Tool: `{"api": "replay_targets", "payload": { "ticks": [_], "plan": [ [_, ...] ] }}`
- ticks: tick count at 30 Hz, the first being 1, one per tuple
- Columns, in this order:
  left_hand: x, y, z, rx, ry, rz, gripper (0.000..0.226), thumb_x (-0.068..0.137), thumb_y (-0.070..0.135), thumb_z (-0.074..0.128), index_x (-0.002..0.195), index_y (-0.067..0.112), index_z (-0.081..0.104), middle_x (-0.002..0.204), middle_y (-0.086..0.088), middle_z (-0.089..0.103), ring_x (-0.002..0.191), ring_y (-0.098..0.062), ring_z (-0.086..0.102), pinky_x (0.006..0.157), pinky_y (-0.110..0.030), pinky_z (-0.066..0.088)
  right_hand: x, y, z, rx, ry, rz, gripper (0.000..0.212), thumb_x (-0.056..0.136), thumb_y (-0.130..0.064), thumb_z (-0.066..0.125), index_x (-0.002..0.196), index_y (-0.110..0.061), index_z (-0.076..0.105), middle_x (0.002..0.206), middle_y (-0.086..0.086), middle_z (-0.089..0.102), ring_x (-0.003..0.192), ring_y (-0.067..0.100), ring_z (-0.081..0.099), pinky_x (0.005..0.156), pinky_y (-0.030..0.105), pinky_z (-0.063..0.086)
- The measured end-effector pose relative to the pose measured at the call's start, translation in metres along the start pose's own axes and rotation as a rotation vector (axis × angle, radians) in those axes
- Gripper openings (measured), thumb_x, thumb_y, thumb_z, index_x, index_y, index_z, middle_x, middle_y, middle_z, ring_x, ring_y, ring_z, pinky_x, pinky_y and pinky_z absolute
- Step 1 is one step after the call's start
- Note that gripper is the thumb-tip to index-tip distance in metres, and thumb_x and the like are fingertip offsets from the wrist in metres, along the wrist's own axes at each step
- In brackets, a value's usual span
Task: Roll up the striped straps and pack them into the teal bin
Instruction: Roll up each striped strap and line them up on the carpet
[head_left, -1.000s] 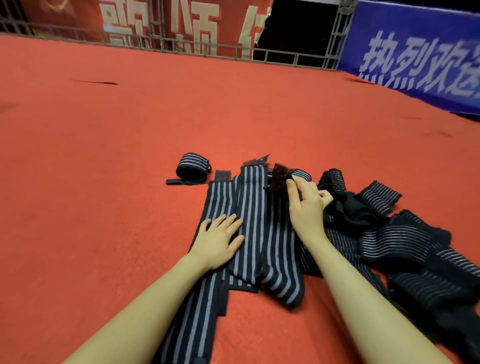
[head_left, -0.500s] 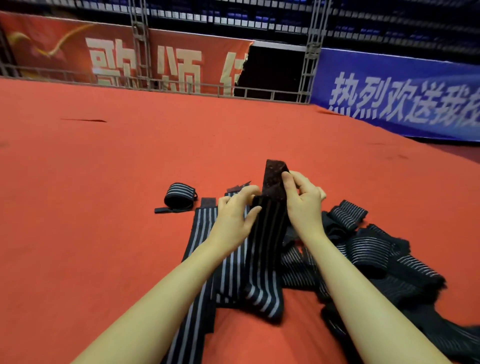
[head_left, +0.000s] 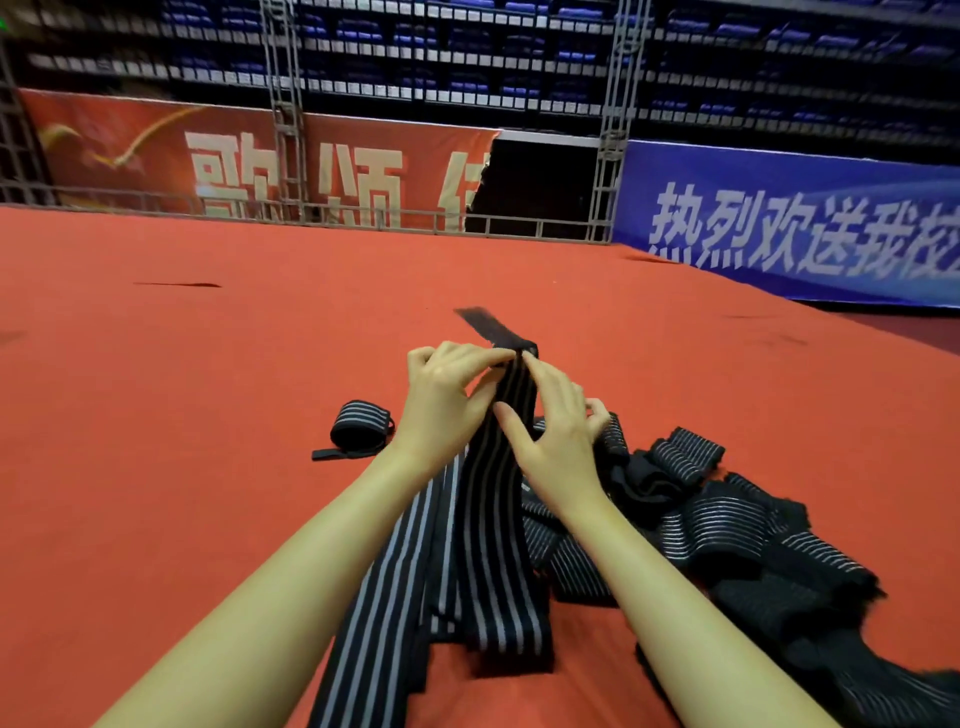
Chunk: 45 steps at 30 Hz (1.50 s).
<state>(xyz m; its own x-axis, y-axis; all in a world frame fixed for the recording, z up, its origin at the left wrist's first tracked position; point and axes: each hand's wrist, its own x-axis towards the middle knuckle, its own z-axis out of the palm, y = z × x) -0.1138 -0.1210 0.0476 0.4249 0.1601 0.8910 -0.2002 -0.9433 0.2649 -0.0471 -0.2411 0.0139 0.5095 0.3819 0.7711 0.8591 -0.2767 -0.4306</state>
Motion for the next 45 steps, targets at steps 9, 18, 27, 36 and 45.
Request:
{"api": "replay_targets", "payload": {
  "ticks": [9,18,27,36,45],
  "plan": [
    [0.004,0.012,-0.021,-0.023,-0.256,0.024,0.059,0.094,0.014,0.039,0.148,0.033,0.022,0.129,0.023,0.046,0.119,-0.001,0.037,0.101,-0.023,0.015,0.016,-0.013,-0.009,0.204,0.182,0.089,0.029,0.100,-0.019,0.047,0.126,-0.021,0.058,0.097,-0.027,0.059,0.102,-0.022,0.039,0.094,0.035,0.021],
    [-0.010,0.009,-0.007,-0.090,-0.092,-0.217,0.051,0.094,0.025,0.056,0.131,0.044,0.026,0.151,-0.007,0.023,0.131,-0.019,0.034,0.102,-0.040,0.021,0.029,-0.021,-0.025,0.508,0.226,0.181,0.032,0.092,-0.021,0.060,0.098,-0.051,0.050,0.100,-0.015,0.062,0.109,0.029,0.055,0.095,0.026,0.043],
    [0.000,0.011,0.012,0.066,-0.028,-0.011,0.047,0.093,0.027,0.046,0.138,0.034,0.038,0.128,0.001,0.047,0.110,-0.012,0.044,0.087,-0.029,0.021,0.033,-0.006,-0.029,0.420,0.180,0.170,0.026,0.094,-0.022,0.059,0.104,-0.046,0.055,0.095,-0.011,0.064,0.105,0.030,0.050,0.088,0.010,0.035],
    [0.022,-0.002,0.009,0.183,-0.044,0.029,0.066,0.081,0.015,0.061,0.142,0.025,0.039,0.129,-0.001,0.037,0.112,-0.021,0.041,0.080,-0.026,0.015,0.013,0.017,-0.025,0.204,0.038,0.101,0.039,0.092,-0.027,0.058,0.126,-0.045,0.050,0.112,-0.020,0.062,0.097,0.021,0.054,0.091,0.016,0.020],
    [0.012,-0.026,0.006,0.299,-0.242,-0.116,0.067,0.084,0.015,0.066,0.145,0.022,0.038,0.137,-0.008,0.042,0.114,-0.029,0.044,0.084,-0.034,0.019,-0.029,0.041,-0.016,0.040,-0.243,0.140,0.035,0.088,-0.033,0.065,0.119,-0.039,0.052,0.100,-0.010,0.062,0.101,0.023,0.042,0.098,0.020,0.019]
  ]
}}
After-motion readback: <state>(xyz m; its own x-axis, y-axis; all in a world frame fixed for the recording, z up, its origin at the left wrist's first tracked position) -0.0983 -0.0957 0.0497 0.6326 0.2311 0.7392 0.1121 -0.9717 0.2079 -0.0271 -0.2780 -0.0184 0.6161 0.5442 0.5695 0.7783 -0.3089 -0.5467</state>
